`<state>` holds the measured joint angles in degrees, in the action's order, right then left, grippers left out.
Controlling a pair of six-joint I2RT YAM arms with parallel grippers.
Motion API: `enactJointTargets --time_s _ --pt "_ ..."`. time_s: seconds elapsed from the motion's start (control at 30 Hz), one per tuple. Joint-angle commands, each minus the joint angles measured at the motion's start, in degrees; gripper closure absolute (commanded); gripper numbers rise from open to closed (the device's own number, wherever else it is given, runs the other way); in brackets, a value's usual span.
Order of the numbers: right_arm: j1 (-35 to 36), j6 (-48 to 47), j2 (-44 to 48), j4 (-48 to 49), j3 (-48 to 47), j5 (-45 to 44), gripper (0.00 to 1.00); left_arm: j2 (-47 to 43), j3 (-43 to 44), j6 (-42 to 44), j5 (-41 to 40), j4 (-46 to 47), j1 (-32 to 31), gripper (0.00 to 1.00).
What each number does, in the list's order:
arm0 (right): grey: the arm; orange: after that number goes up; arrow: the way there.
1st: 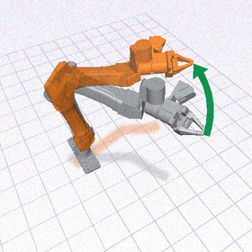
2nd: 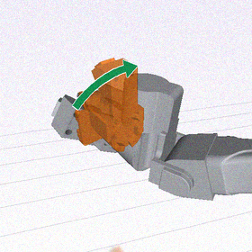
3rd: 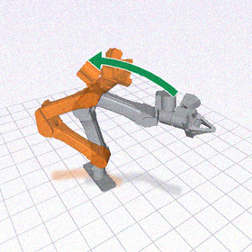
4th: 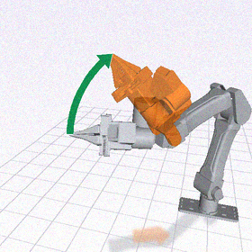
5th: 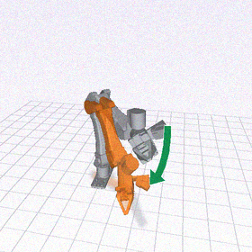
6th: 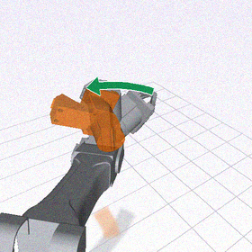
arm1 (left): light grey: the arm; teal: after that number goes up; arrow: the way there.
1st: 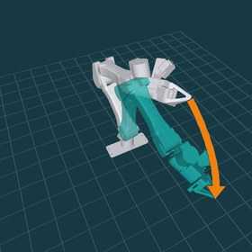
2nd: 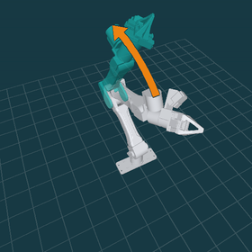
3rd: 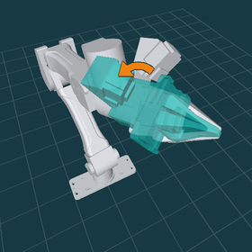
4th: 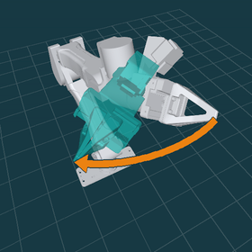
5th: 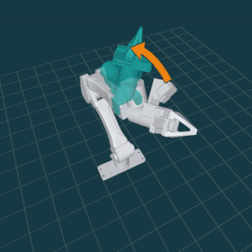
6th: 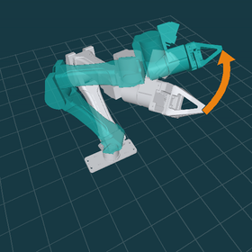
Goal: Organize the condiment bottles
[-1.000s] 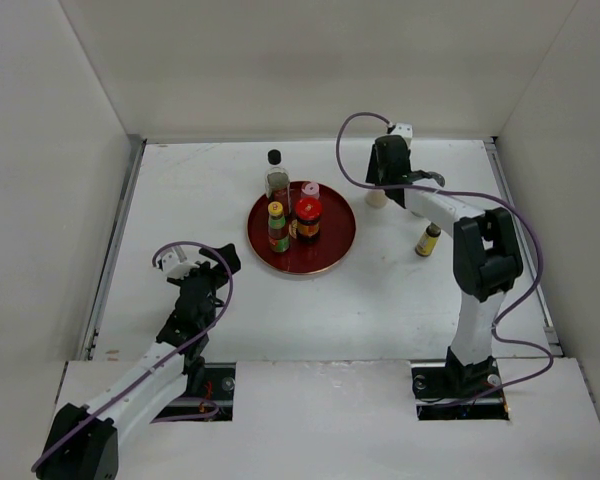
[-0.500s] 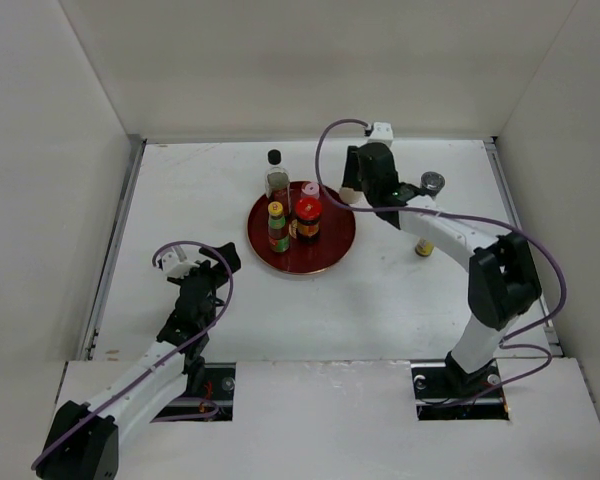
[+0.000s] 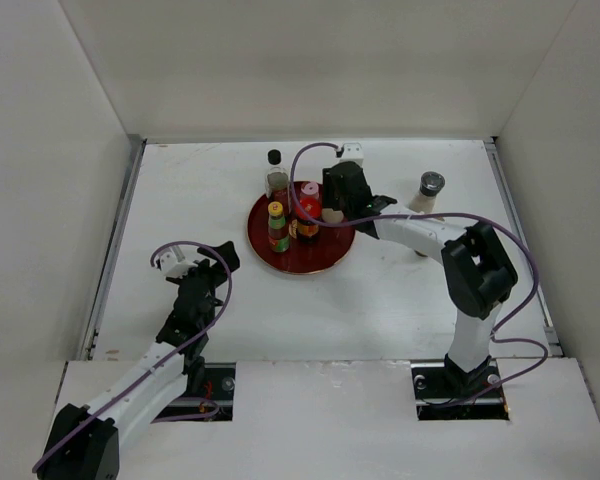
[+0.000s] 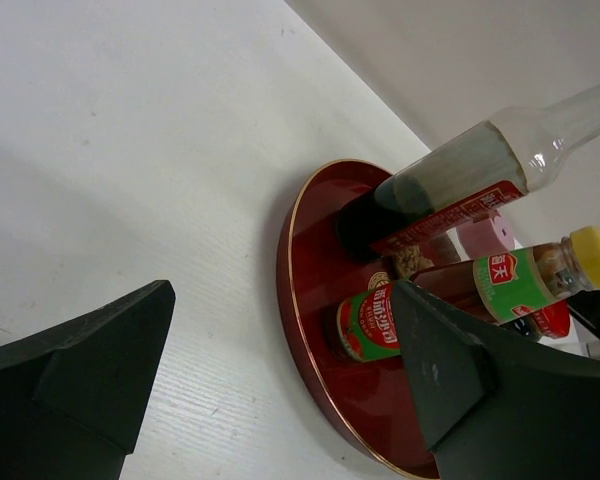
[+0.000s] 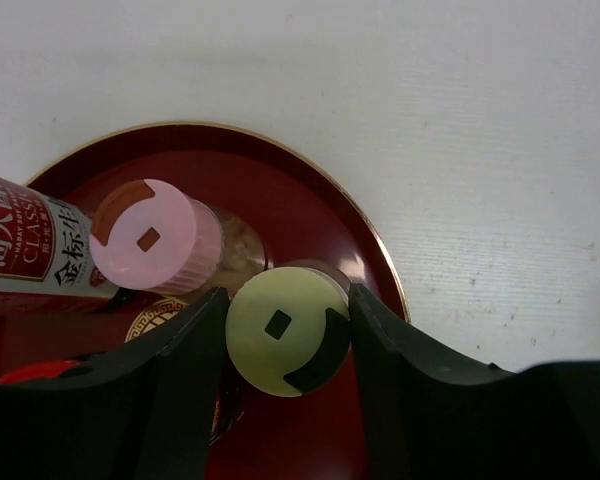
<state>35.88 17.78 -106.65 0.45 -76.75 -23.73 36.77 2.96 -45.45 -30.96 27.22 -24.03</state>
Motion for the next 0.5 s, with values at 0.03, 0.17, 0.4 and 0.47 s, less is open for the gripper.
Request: enactJointTargets --time_s 0.03,0.17,0.4,0.47 --pt "-0.06 1.46 1.18 4.3 1.34 -2.38 0.39 0.05 -0.24 -0.08 0.99 2.57 0.35 0.1" --pt "-0.06 1.82 2.67 4.65 1.95 -2.73 0.21 0.14 -0.15 -0.08 1.16 2.31 0.35 0.1" --pt "-4.01 1.2 10.58 4.47 4.5 -4.57 0.19 0.05 -0.06 -0.08 1.43 2.22 0.35 0.1" --pt "-7.43 1.29 13.47 4.91 6.6 -5.01 0.14 -0.04 -0.24 -0.08 1.25 2.22 0.35 0.1"
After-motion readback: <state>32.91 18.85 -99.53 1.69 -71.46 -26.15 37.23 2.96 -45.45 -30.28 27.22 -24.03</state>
